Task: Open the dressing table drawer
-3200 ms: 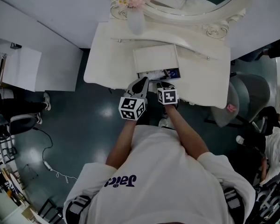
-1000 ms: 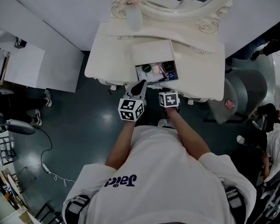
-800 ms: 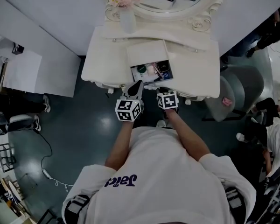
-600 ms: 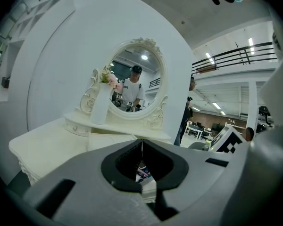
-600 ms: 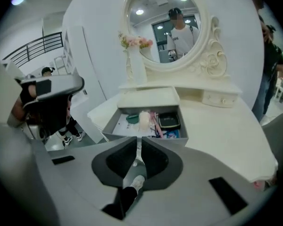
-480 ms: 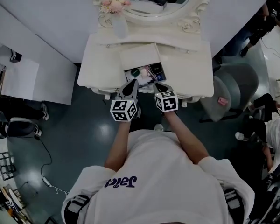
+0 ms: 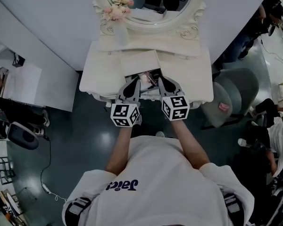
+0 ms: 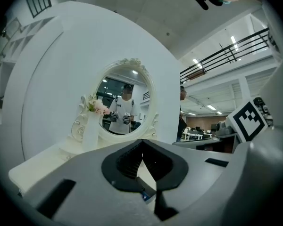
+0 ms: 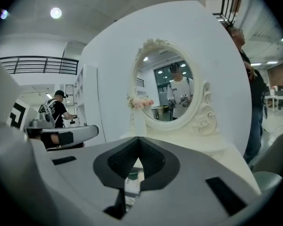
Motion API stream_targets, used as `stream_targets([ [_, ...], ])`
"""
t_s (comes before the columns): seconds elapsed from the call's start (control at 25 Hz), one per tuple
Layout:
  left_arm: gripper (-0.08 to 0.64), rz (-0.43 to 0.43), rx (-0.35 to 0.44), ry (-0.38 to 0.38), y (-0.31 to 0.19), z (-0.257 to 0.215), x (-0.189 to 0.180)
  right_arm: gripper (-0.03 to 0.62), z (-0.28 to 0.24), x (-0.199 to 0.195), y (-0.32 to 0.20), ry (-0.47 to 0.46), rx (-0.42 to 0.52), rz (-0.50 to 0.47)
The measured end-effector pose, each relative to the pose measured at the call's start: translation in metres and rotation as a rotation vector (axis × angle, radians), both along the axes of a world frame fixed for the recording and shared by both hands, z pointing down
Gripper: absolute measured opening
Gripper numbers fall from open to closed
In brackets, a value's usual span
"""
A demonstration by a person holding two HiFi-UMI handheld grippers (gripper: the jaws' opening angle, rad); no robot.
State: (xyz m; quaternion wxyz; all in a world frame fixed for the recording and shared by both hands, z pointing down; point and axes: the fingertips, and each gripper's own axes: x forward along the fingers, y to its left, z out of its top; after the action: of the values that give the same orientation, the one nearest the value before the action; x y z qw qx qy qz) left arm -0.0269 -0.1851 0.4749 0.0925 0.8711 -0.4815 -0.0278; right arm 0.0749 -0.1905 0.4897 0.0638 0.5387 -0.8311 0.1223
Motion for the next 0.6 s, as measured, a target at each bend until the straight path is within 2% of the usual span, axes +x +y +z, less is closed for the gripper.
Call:
stream_targets([
  [0.24, 0.014, -0.037, 0.072, -0.037, 0.008, -0.029, 0.003, 0.008, -0.042, 0.009, 0.015, 0.067, 0.12, 0.032],
  [0.4, 0.014, -0.07, 0.084, -0.084, 0.014, -0.036, 0.009, 0.008, -0.056, 0.02, 0.025, 0.08, 0.147, 0.046],
  [0.6, 0.014, -0.085, 0.083, -0.091, 0.026, -0.035, 0.017, 0.008, -0.058, 0.031, 0.036, 0.088, 0.161, 0.053],
])
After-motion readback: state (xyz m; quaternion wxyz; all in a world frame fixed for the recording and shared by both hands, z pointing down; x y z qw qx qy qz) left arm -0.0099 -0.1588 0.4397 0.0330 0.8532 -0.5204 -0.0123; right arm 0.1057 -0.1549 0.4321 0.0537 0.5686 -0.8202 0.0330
